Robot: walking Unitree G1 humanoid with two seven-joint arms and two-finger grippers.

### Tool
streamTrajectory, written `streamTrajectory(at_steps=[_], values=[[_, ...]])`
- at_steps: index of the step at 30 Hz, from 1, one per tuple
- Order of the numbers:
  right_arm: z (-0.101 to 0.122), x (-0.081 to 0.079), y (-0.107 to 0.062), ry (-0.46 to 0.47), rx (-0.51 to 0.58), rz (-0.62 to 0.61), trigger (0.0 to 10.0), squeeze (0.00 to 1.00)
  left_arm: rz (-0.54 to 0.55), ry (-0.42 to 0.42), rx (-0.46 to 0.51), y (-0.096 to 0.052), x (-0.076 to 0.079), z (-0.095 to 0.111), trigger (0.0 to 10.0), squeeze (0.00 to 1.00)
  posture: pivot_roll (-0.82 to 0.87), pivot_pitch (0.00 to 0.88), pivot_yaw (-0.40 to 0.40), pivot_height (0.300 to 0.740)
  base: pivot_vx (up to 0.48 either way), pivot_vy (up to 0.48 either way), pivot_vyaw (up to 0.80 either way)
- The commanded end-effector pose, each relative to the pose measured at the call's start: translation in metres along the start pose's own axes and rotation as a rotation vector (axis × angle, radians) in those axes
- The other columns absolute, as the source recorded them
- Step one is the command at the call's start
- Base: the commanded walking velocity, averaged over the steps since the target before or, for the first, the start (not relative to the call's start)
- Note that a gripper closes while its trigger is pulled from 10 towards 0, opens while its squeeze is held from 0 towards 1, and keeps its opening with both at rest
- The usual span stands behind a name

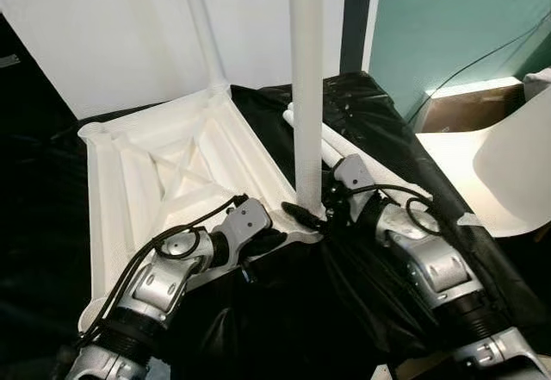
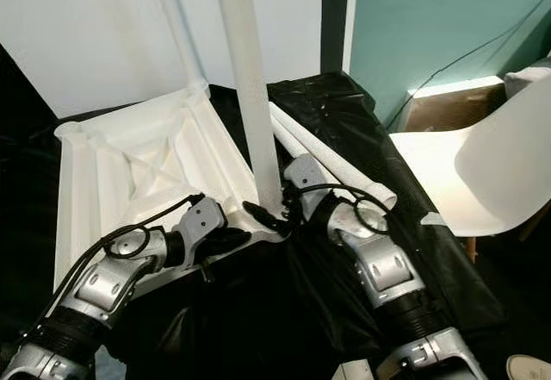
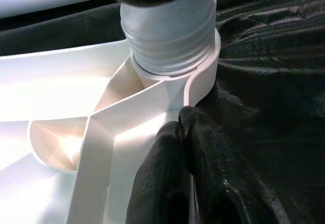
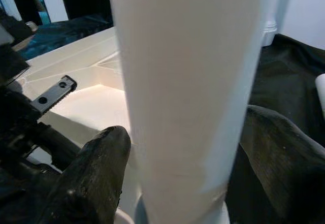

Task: Building children table

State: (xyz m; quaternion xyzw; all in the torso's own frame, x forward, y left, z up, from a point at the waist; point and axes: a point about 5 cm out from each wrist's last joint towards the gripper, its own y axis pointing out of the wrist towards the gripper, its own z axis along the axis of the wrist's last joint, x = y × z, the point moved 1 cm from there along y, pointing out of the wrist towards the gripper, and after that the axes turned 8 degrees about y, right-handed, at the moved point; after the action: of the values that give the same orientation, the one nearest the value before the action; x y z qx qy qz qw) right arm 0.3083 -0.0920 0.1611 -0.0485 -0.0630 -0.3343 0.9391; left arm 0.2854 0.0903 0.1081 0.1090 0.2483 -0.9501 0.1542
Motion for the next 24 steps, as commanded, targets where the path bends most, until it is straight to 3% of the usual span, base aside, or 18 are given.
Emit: streamTrajectory(at_steps=[1, 6, 7, 8, 9, 13, 14, 15, 16, 18, 19, 24], values=[[0.002, -0.001, 0.002, 0.0, 0.012, 0.015, 10.0, 0.0, -0.081, -0.049, -0.093, 0.011, 0.02, -0.022, 10.0, 0.0, 0.03, 0.0, 0.071, 0.74, 0.0, 0.0, 0.0], [0.003, -0.003, 0.003, 0.008, 0.021, 0.03, 10.0, 0.0, 0.0, -0.057, -0.135, 0.024, 0.012, -0.022, 10.0, 0.0, 0.03, 0.0, 0.072, 0.74, 0.0, 0.0, 0.0], [0.003, -0.003, 0.003, 0.014, 0.023, 0.036, 10.0, 0.0, 0.022, -0.106, -0.113, 0.028, 0.009, -0.019, 10.0, 0.3, 0.03, 0.0, 0.072, 0.74, 0.0, 0.0, 0.0], [0.003, -0.003, 0.003, 0.014, 0.023, 0.036, 10.0, 0.0, 0.022, -0.106, -0.113, 0.028, 0.009, -0.019, 10.0, 0.3, 0.03, 0.0, 0.072, 0.74, 0.0, 0.0, 0.0], [0.002, -0.003, 0.003, 0.017, 0.024, 0.041, 10.0, 0.0, 0.011, -0.12, -0.09, 0.028, 0.01, -0.015, 10.0, 1.0, 0.03, 0.0, 0.073, 0.74, 0.0, 0.0, 0.0], [0.0, -0.005, 0.002, 0.026, 0.024, 0.051, 10.0, 0.0, 0.019, -0.078, -0.076, 0.026, 0.009, -0.01, 10.0, 1.0, 0.03, 0.0, 0.073, 0.74, 0.0, 0.0, 0.0], [-0.001, -0.005, 0.002, 0.028, 0.024, 0.053, 10.0, 0.0, 0.017, -0.078, -0.058, 0.025, 0.009, -0.008, 10.0, 0.79, 0.02, 0.0, 0.078, 0.74, 0.0, 0.0, 0.0], [-0.001, -0.006, 0.002, 0.029, 0.024, 0.054, 10.0, 0.0, 0.014, -0.081, -0.043, 0.025, 0.009, -0.006, 10.0, 0.79, 0.02, 0.0, 0.078, 0.74, 0.0, 0.0, 0.0], [-0.002, -0.006, 0.002, 0.03, 0.024, 0.054, 10.0, 0.0, 0.013, -0.08, -0.035, 0.024, 0.008, -0.005, 10.0, 0.25, 0.03, 0.0, 0.079, 0.74, 0.0, 0.0, 0.0], [-0.002, -0.006, 0.003, 0.03, 0.023, 0.054, 10.0, 0.0, 0.012, -0.078, -0.032, 0.024, 0.008, -0.005, 10.0, 0.25, 0.03, 0.0, 0.079, 0.74, 0.0, 0.0, 0.0], [-0.002, -0.006, 0.003, 0.032, 0.022, 0.055, 10.0, 0.0, 0.016, -0.072, -0.042, 0.024, 0.007, -0.006, 10.0, 0.0, 0.03, 0.0, 0.078, 0.74, 0.0, 0.0, 0.0], [-0.004, -0.004, 0.002, 0.048, 0.015, 0.049, 10.0, 0.0, 0.036, -0.072, -0.148, 0.028, 0.006, -0.019, 10.0, 0.0, 0.02, 0.0, 0.081, 0.74, 0.0, 0.0, 0.0]])
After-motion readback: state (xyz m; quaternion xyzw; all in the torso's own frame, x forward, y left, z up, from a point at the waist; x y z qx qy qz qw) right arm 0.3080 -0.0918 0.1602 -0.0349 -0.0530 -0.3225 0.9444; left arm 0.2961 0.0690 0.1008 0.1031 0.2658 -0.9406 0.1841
